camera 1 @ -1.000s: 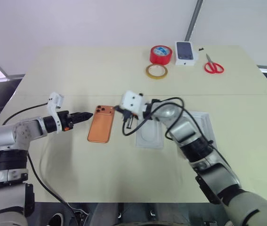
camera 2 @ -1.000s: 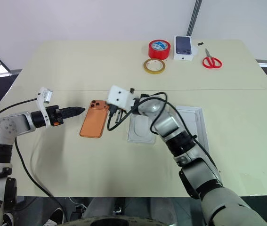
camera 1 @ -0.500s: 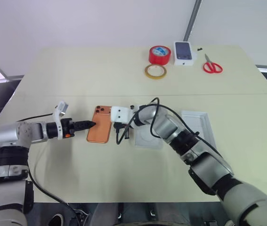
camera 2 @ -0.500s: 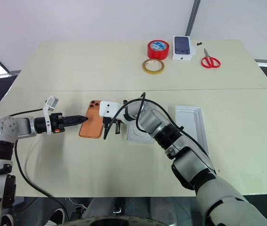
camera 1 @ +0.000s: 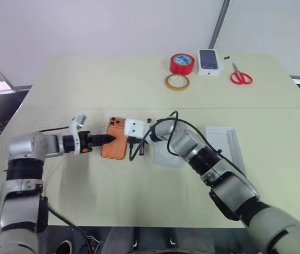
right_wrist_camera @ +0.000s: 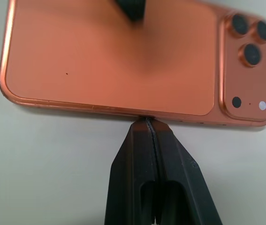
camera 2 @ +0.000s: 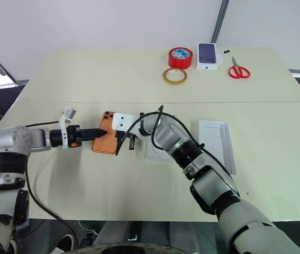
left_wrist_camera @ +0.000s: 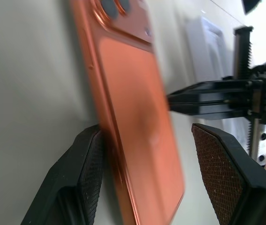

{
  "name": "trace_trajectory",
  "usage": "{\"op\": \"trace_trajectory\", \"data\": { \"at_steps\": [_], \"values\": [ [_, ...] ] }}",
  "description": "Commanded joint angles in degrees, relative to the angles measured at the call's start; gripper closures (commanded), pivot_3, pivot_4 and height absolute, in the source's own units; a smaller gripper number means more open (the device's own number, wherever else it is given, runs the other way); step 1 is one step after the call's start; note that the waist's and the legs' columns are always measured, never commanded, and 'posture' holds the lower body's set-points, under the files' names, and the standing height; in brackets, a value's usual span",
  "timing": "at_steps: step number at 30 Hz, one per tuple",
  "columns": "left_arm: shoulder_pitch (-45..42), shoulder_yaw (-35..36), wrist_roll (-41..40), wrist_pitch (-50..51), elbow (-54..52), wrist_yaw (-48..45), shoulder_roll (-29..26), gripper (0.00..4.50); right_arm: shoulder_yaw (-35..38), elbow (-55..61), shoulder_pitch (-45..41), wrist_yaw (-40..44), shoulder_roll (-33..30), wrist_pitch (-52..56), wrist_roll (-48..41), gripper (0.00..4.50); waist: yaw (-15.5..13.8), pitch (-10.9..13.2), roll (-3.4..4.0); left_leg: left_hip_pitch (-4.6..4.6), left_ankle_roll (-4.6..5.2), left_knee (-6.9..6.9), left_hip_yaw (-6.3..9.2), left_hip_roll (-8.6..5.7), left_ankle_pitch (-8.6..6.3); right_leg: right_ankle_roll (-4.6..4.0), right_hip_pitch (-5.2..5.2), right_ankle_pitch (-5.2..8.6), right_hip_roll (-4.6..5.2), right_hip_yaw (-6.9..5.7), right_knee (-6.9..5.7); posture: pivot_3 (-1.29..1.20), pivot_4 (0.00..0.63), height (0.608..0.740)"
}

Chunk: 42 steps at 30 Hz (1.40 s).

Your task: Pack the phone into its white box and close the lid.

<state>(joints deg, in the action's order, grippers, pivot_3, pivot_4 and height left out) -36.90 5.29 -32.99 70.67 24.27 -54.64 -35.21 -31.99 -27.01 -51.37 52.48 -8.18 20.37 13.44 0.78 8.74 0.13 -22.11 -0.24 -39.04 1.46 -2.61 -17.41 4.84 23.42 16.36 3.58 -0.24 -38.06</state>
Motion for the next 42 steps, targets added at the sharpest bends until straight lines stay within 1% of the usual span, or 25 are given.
{"op": "trace_trajectory", "data": {
  "at_steps": [1, 3, 6, 11, 14, 17, 27, 29, 30, 36, 38, 39, 40, 42],
  "values": [
    [0.0, -4.2, 0.9, 2.1, -0.1, 0.4, 1.6, 1.47, -0.2, 0.7, 0.5, -0.1, 1.5, -0.4, 0.0, 4.47, 0.1, 0.0, 0.0, 0.0, 0.0, 0.01, 0.0, 0.0, 0.0, 0.0, 0.01, 0.0, 0.0, 0.0, 0.0, 0.0, 0.15, 0.74],
    [-1.1, -4.4, 1.3, 3.0, -0.8, 1.9, 1.9, 1.47, -0.1, 0.7, 0.6, -0.2, 1.6, -0.4, 0.0, 4.47, 0.2, 0.0, 0.0, -0.01, -0.01, 0.02, 0.01, 0.0, 0.01, 0.0, 0.02, 0.0, 0.0, 0.0, 0.0, 0.0, 0.15, 0.74],
    [-1.2, -4.6, 0.9, 2.7, -2.3, 1.7, 1.5, 1.47, -0.1, 0.7, 0.6, -0.3, 1.6, -0.7, 0.1, 4.47, 0.3, 0.0, 0.0, -0.01, -0.01, 0.02, 0.01, 0.0, 0.0, 0.0, 0.01, 0.0, 0.0, 0.0, 0.0, 0.0, 0.15, 0.74],
    [-0.3, -0.8, -0.7, 3.2, 0.7, 1.1, 0.9, 1.47, 0.2, 0.3, 0.3, -0.6, 1.2, -1.5, 0.3, 4.47, 0.4, 0.0, -0.01, -0.06, -0.01, 0.04, 0.01, 0.0, 0.01, 0.0, 0.09, 0.0, -0.01, 0.0, 0.0, 0.0, 0.15, 0.74],
    [1.1, 0.4, -1.8, 3.9, 0.6, 0.4, 0.2, 2.36, 0.3, 0.5, 0.5, -0.5, 1.0, -0.6, 0.3, 4.5, 0.5, 0.0, -0.01, -0.12, -0.02, 0.05, 0.01, 0.0, 0.01, 0.0, 0.15, 0.0, -0.01, 0.0, 0.0, 0.0, 0.15, 0.74],
    [1.0, 2.6, -3.5, 5.8, 1.0, 0.4, 0.2, 3.82, 0.2, 0.6, 0.6, -0.7, 1.1, -1.2, 0.4, 4.5, 0.6, 0.0, -0.05, -0.25, -0.03, 0.06, 0.01, 0.01, 0.02, 0.0, 0.29, 0.0, -0.01, 0.0, -0.01, 0.0, 0.15, 0.74],
    [0.1, 9.0, -6.4, 8.5, 5.7, 3.0, 1.2, 3.82, 0.7, 0.0, 0.3, -1.3, 1.2, -2.0, 0.5, 4.5, 1.7, 0.1, -0.11, -0.34, -0.09, 0.08, 0.02, 0.01, 0.06, 0.0, 0.38, 0.0, -0.02, 0.0, -0.02, 0.0, 0.15, 0.74],
    [-0.1, 11.2, -7.3, 9.0, 6.5, 3.7, 2.1, 4.31, 1.8, 0.3, -0.1, -1.8, 1.3, -2.3, -0.2, 4.5, 1.7, 0.1, -0.11, -0.34, -0.1, 0.08, 0.02, 0.01, 0.06, 0.0, 0.39, 0.0, -0.02, 0.0, -0.03, 0.0, 0.15, 0.74],
    [0.2, 11.2, -7.5, 9.2, 6.3, 3.7, 2.3, 4.47, 2.5, 0.6, -0.3, -1.9, 1.3, -2.4, -0.7, 4.5, 1.7, 0.1, -0.12, -0.34, -0.1, 0.08, 0.02, 0.01, 0.06, 0.0, 0.39, 0.0, -0.02, 0.0, -0.03, 0.0, 0.15, 0.74],
    [1.4, 12.0, -7.6, 6.4, 4.4, 4.7, 3.5, 4.47, 5.1, 0.6, -0.9, -3.4, 0.6, -4.5, -1.7, 4.5, 1.7, 0.1, -0.13, -0.36, -0.12, 0.08, 0.02, 0.01, 0.07, 0.0, 0.41, 0.0, -0.01, 0.0, -0.04, 0.0, 0.15, 0.74],
    [1.6, 12.8, -8.9, 7.1, 4.1, 3.6, 3.3, 4.47, 8.2, 1.2, -1.0, -4.2, 0.8, -5.6, -4.0, 4.5, 1.7, 0.1, -0.13, -0.36, -0.13, 0.08, 0.02, 0.01, 0.07, 0.0, 0.41, 0.0, -0.01, 0.0, -0.03, 0.0, 0.15, 0.74],
    [2.2, 14.0, -9.1, 5.8, 3.1, 4.2, 3.7, 4.47, 10.1, 3.6, -0.1, -2.8, 0.3, -7.4, -6.5, 4.5, 1.7, 0.1, -0.13, -0.36, -0.13, 0.09, 0.02, 0.01, 0.07, 0.0, 0.42, 0.0, -0.01, 0.0, -0.03, 0.0, 0.15, 0.74],
    [3.1, 15.0, -9.1, 4.6, 1.7, 5.0, 4.0, 4.47, 12.6, 6.6, 0.9, 0.3, -0.2, -4.8, -10.5, 4.5, 1.7, 0.1, -0.12, -0.38, -0.13, 0.09, 0.02, 0.01, 0.08, 0.0, 0.45, 0.0, -0.01, 0.0, -0.03, 0.0, 0.15, 0.74],
    [4.3, 16.1, -9.7, 3.7, -0.2, 5.4, 4.4, 4.47, 15.8, 10.6, 2.4, 3.3, -1.5, -1.8, -15.3, 4.5, 1.6, 0.1, -0.15, -0.42, -0.13, 0.11, 0.02, 0.01, 0.07, 0.0, 0.48, 0.0, -0.01, 0.0, -0.02, 0.0, 0.15, 0.74]
  ]
}}
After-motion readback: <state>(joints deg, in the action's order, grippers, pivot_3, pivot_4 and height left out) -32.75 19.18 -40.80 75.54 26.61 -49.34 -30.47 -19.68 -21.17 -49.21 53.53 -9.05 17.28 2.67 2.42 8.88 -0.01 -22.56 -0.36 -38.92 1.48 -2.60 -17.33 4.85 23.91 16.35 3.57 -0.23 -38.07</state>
